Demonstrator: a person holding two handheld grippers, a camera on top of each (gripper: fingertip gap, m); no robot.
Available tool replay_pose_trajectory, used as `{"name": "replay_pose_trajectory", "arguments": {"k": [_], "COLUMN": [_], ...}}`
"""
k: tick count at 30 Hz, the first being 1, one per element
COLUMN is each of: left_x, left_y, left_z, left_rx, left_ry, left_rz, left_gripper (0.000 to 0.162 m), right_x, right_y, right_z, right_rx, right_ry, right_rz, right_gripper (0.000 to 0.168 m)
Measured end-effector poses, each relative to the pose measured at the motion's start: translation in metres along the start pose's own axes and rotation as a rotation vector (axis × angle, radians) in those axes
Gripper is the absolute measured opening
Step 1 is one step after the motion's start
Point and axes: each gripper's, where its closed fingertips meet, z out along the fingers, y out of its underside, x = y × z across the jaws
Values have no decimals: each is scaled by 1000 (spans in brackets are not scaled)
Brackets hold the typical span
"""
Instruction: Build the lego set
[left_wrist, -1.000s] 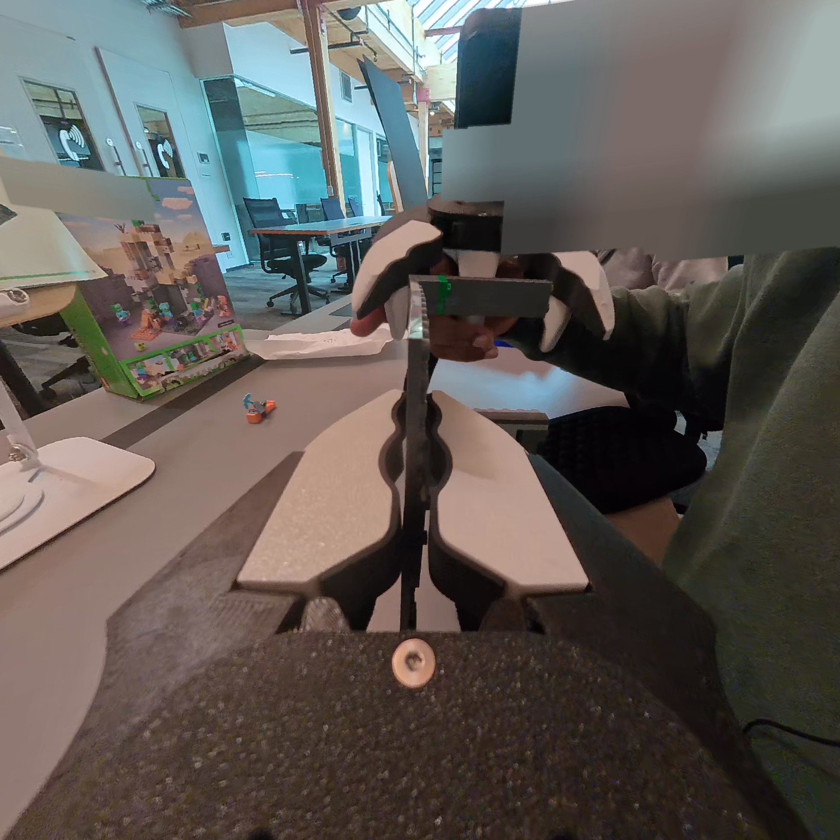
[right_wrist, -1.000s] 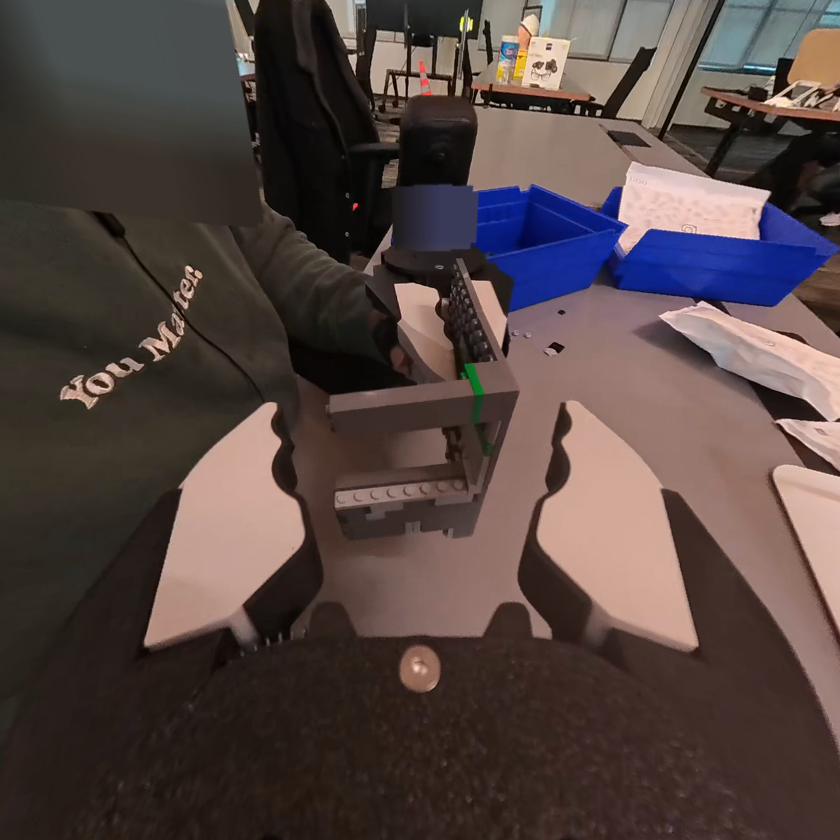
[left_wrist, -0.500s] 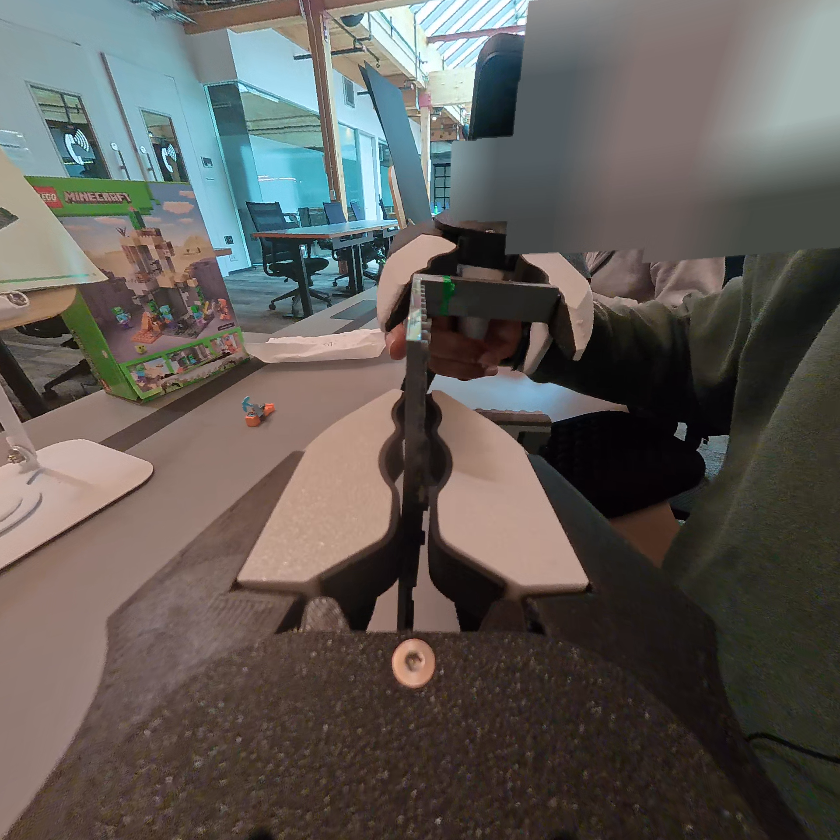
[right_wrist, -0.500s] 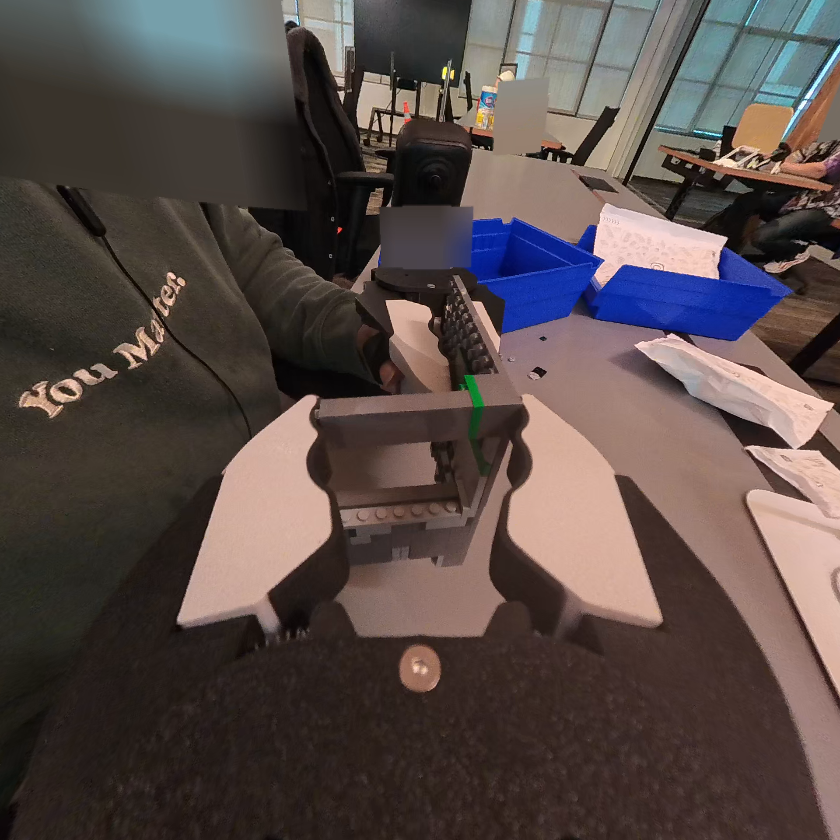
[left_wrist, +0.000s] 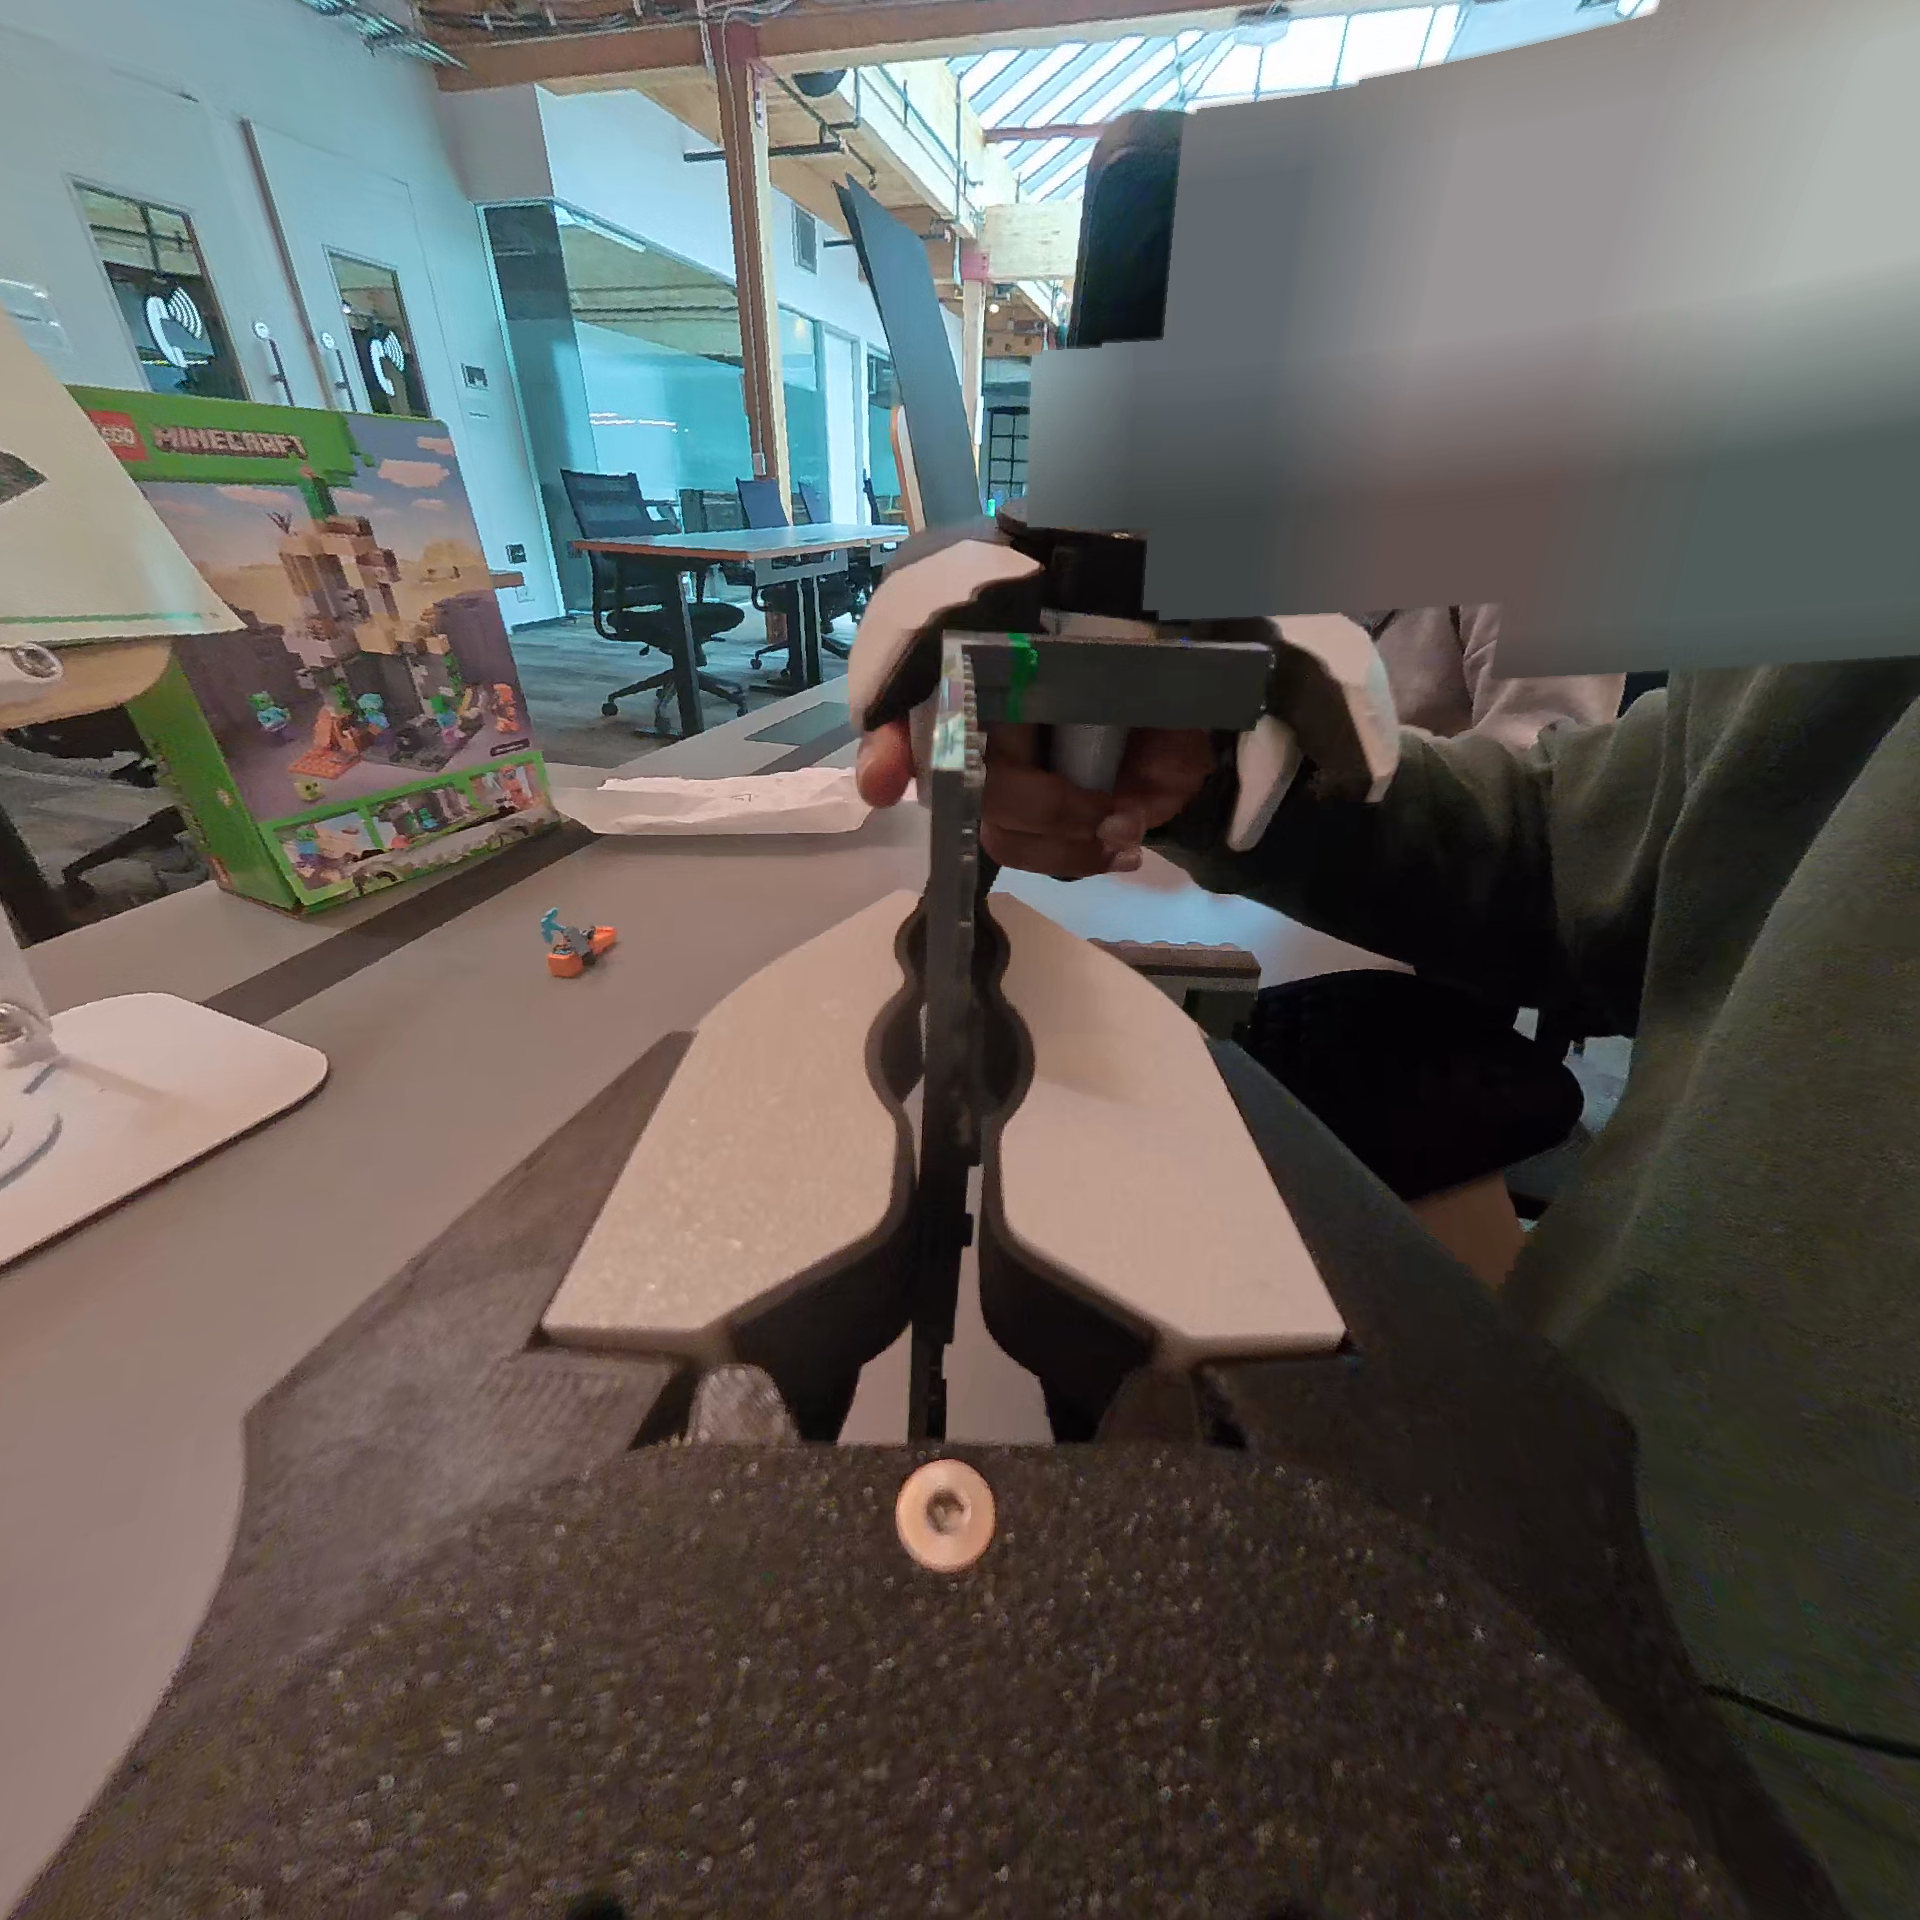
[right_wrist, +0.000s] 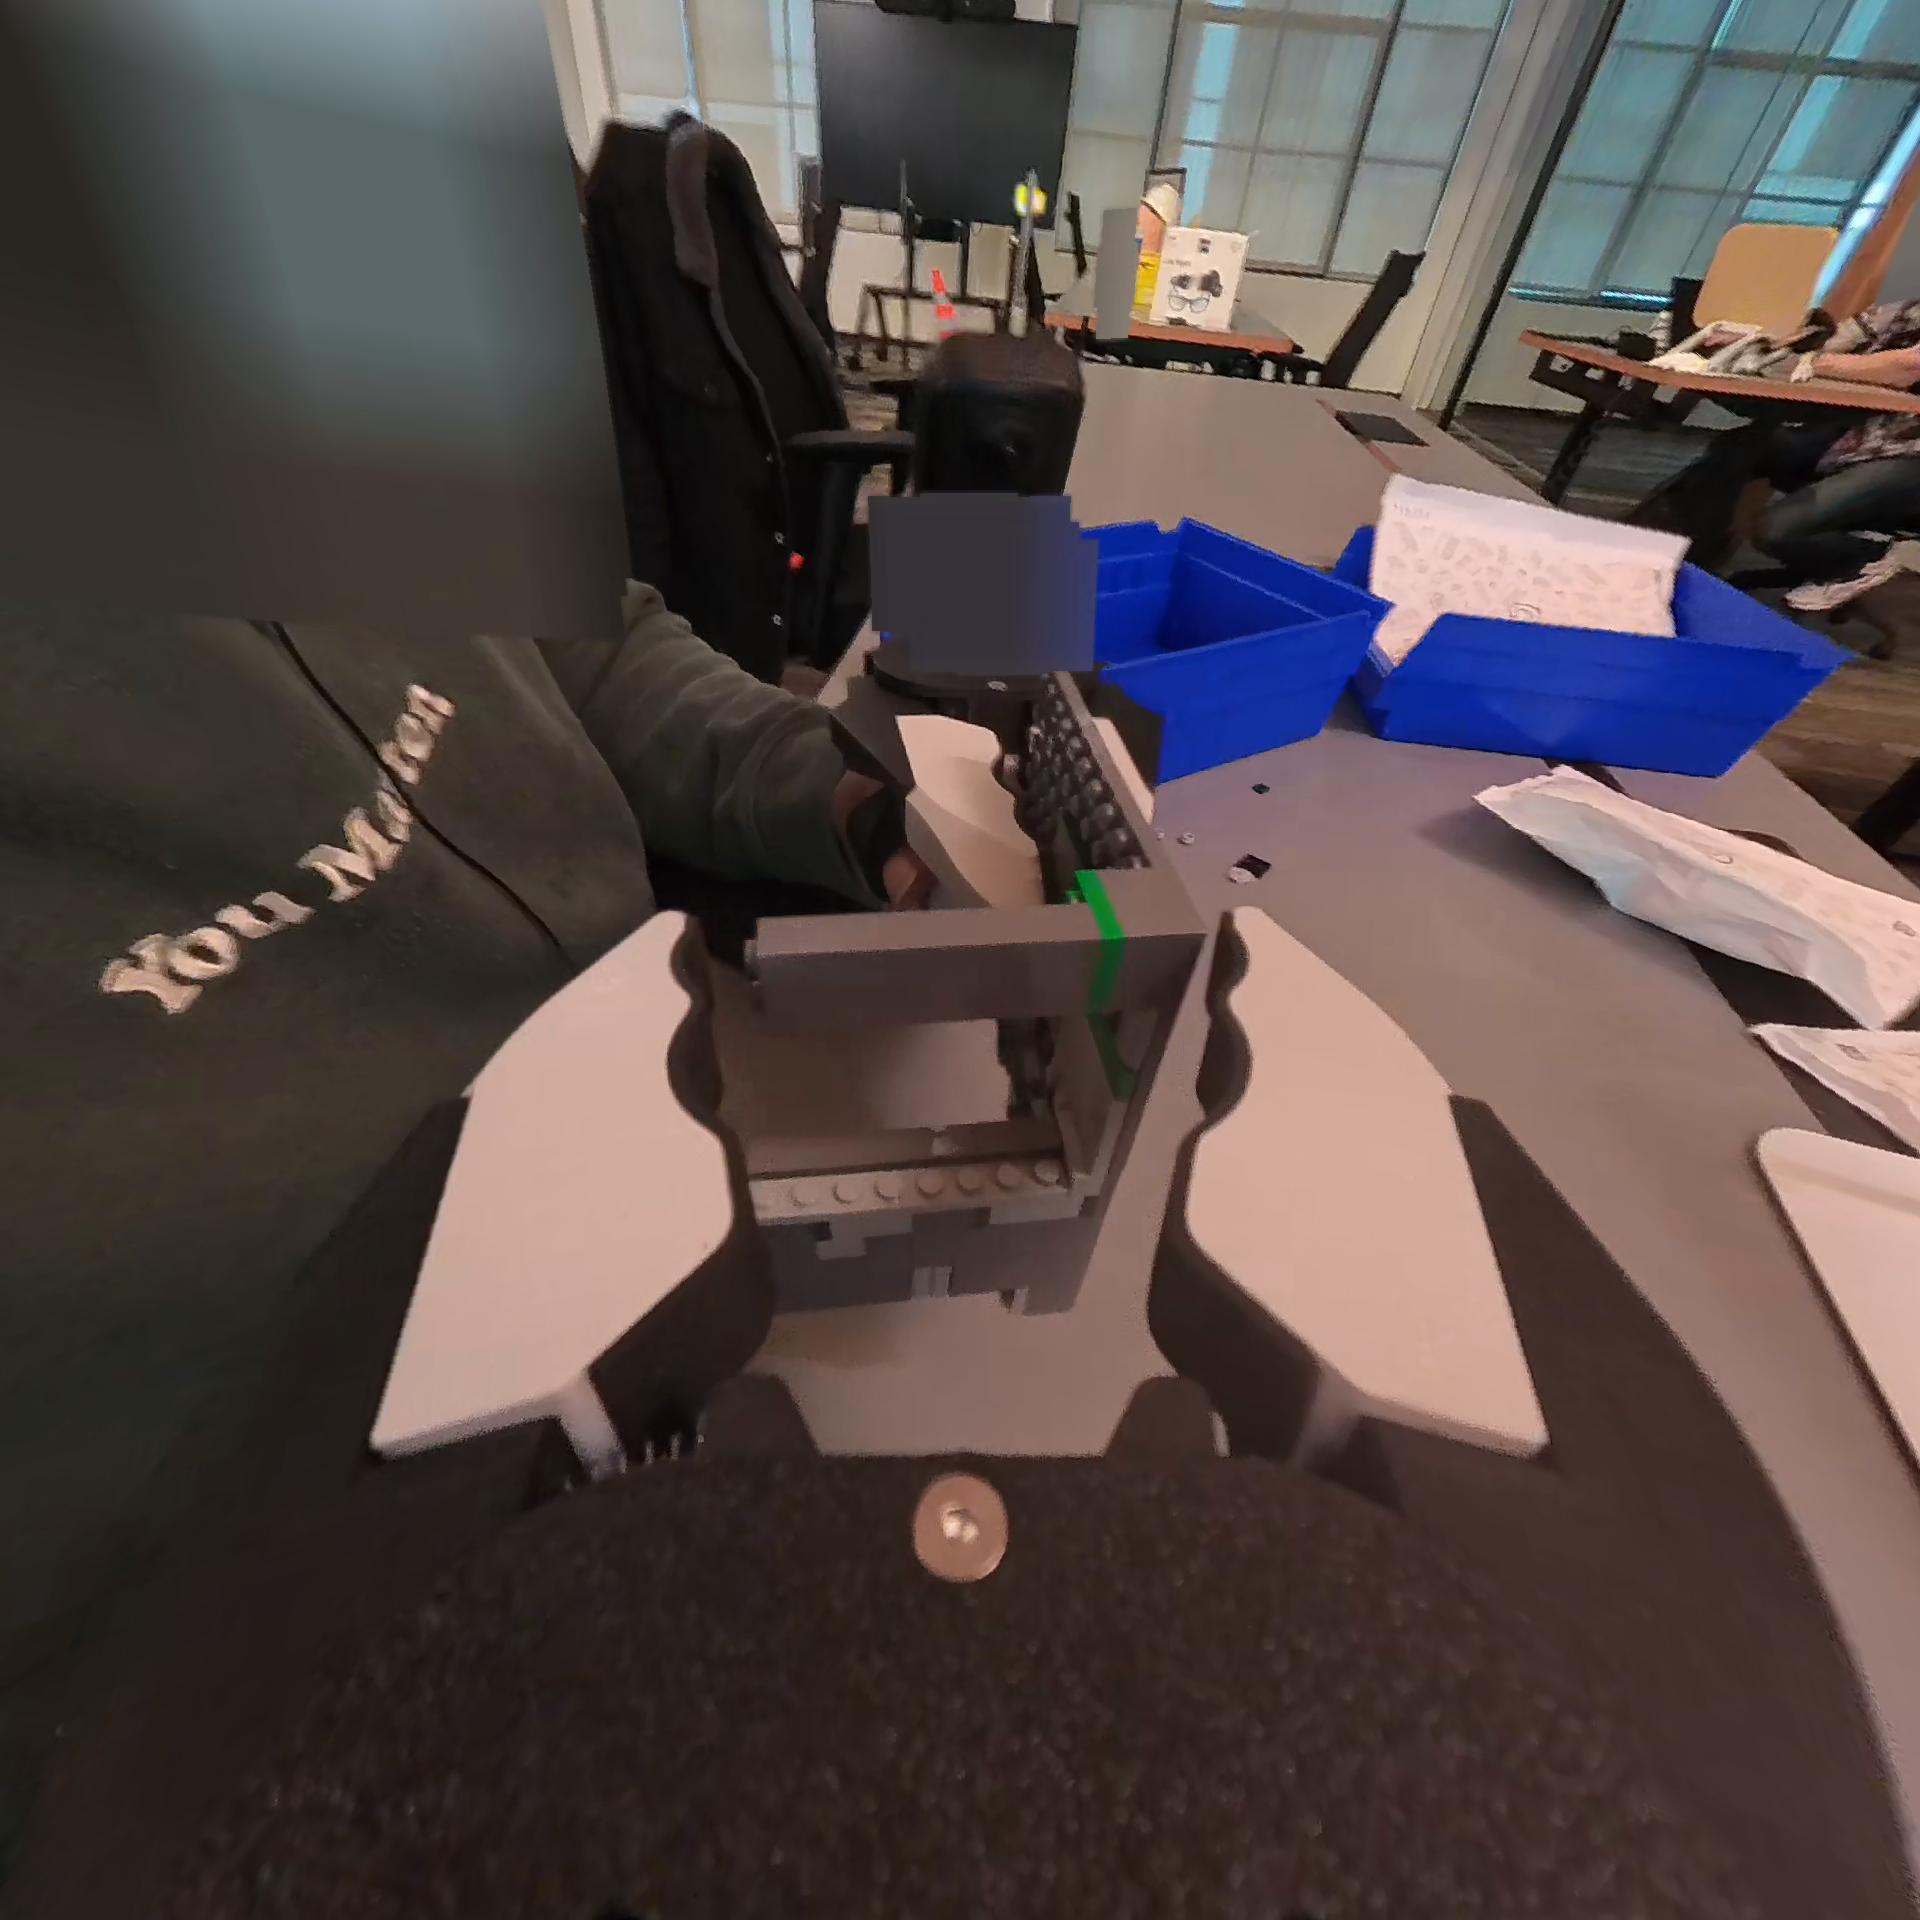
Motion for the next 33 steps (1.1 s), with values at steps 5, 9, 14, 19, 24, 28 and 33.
{"name": "replay_pose_trajectory", "arguments": {"k": [5, 9, 14, 19, 24, 28, 33], "left_x": [-5, -6, -4, -8, -9, -7, -10], "left_y": [-7, -8, -7, -7, -6, -7, -11], "left_z": [-6, -7, -3, -5, -5, -4, -7], "left_rx": [52, 84, 97, 106, 101, 102, 128], "left_ry": [11, 44, 62, 33, 32, 24, 2], "left_rz": [-71, -146, -181, -176, -172, -140, -128], "left_gripper": [7, 6, 6, 6, 6, 7, 7], "right_x": [2, 30, 27, 28, 30, 34, 30], "right_y": [-10, 15, 26, 29, 33, 37, 32], "right_z": [-23, -25, 10, 26, 30, 32, 37], "right_rx": [124, 121, 41, 1, -83, -130, -100], "right_ry": [-73, 39, 52, 21, -18, -31, -52], "right_rz": [115, 216, 169, 171, 196, 196, 161], "right_gripper": [86, 67, 54, 36, 32, 25, 8]}}
